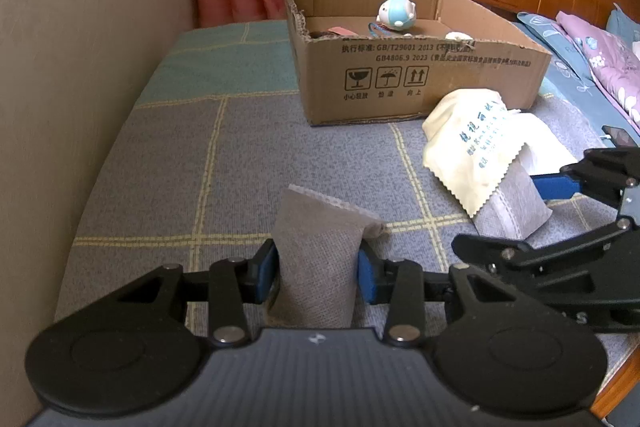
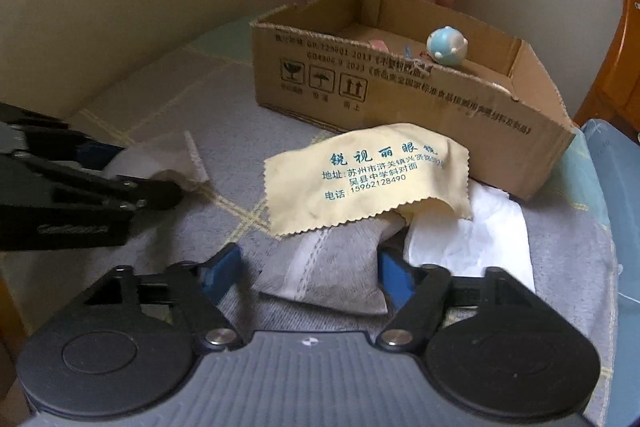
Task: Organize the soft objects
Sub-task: 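Close the right tool on the second grey sachet beside the lens cloth, then carry both grey sachets into the box and open both tools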
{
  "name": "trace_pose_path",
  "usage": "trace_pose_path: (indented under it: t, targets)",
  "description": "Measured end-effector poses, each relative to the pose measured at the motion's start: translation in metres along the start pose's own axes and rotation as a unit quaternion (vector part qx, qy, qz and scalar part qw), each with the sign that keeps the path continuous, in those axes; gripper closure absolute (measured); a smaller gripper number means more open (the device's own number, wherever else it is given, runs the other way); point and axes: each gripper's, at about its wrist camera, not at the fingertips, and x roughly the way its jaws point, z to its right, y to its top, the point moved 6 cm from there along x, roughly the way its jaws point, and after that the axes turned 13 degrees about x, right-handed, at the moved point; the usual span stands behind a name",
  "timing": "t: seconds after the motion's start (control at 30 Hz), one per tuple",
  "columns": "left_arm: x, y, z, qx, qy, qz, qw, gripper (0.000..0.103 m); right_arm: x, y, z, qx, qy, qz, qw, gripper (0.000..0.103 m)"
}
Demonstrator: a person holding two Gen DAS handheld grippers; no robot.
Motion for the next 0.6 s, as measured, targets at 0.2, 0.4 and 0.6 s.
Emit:
trace_pose_path:
  t: [0.2,0.4,0.6]
  targets:
    - [0.0,0.0,0.001,0.001,0.002,0.0,1.0,0.062,-0.004,0.001,0.004,-0.005,-0.013,0.005,1.0,0.054]
    - [-0.001,-0.001,0.001,0.001,0.001,-0.001,1.0,0.062,-0.02,-0.009,0.017,0.005,0.004,0.004,1.0,0.067]
    - [0.0,-0.001,0.002,0.003,0.002,-0.001,1.0,0.062,-0.043,-0.022,0.027,0.003,0.013,-0.018,1.0,0.067]
